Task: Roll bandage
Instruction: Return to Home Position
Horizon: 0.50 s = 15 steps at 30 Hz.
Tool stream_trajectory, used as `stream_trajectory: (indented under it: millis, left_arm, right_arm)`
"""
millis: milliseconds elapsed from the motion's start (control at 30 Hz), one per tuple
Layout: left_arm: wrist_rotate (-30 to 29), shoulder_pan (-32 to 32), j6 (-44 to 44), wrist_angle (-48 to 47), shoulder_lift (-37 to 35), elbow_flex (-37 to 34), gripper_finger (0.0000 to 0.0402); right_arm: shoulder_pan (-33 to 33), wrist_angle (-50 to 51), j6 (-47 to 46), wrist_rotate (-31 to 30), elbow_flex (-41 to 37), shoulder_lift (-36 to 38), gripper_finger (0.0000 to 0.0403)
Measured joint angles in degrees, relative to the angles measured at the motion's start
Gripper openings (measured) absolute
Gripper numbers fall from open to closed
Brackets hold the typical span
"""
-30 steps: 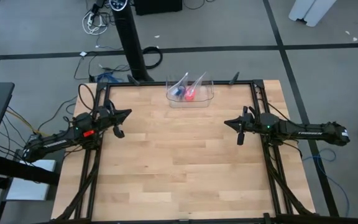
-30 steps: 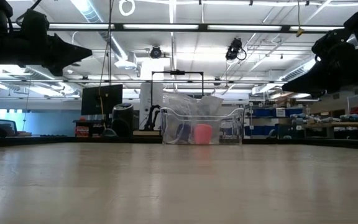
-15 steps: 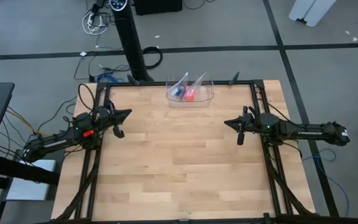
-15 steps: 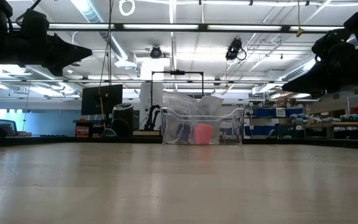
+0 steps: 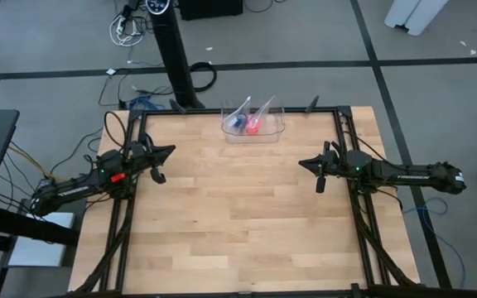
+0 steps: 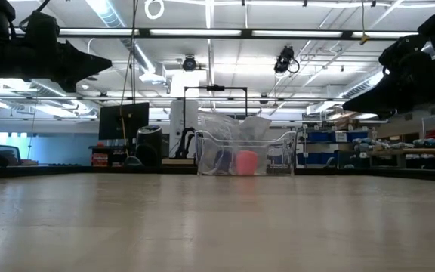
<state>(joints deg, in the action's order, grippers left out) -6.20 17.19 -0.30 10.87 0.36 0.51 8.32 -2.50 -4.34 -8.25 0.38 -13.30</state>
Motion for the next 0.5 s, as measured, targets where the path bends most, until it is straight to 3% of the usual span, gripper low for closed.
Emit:
stream_trajectory:
  millis: [500]
  left_arm:
    - [0.0, 0.0, 0.0, 0.0, 0.0, 0.0, 0.0007]
  right_arm:
    - [0.0, 0.0, 0.0, 0.0, 0.0, 0.0, 0.0005]
